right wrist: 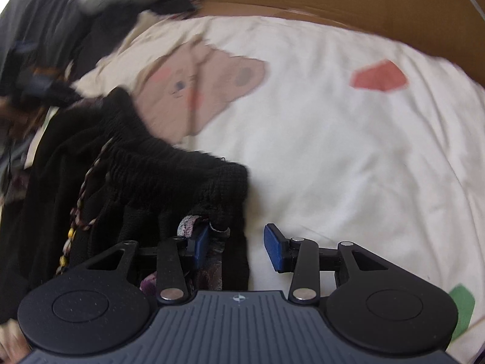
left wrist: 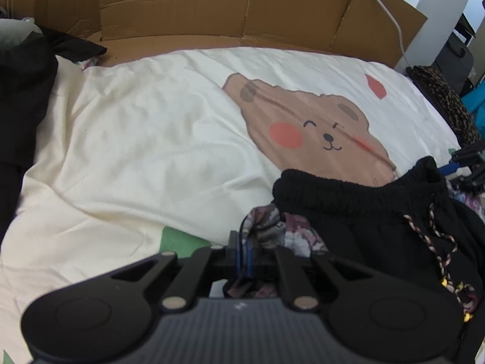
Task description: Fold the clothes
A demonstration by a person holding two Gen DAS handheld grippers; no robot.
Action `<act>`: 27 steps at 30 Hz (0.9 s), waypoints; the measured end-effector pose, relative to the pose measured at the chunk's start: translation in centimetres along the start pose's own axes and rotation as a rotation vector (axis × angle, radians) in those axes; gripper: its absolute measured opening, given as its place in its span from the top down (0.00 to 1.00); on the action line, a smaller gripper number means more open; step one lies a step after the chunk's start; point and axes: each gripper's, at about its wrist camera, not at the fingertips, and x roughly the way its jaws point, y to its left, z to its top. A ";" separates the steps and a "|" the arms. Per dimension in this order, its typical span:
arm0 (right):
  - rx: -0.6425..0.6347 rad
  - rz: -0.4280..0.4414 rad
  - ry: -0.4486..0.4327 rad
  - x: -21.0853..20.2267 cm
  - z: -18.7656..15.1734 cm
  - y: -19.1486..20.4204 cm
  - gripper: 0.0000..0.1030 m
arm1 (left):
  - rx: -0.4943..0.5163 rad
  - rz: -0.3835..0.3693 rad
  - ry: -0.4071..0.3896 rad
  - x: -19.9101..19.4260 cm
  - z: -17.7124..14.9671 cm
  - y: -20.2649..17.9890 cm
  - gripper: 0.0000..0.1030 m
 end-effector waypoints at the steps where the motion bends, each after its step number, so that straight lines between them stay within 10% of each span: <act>1: -0.028 0.001 0.004 0.1 0.0 0.6 0.56 | 0.000 0.000 0.000 0.0 0.0 0.0 0.96; 6: -0.097 -0.032 0.022 0.9 0.2 2.1 0.56 | 0.003 0.001 0.001 0.0 0.0 0.0 0.96; 11: -0.083 -0.065 0.005 0.1 0.4 1.7 0.85 | 0.014 0.006 -0.013 -0.4 0.0 -0.1 0.96; 27: -0.091 -0.329 -0.079 -1.9 5.4 0.0 0.91 | 0.066 0.029 -0.146 -2.0 3.0 -0.7 0.97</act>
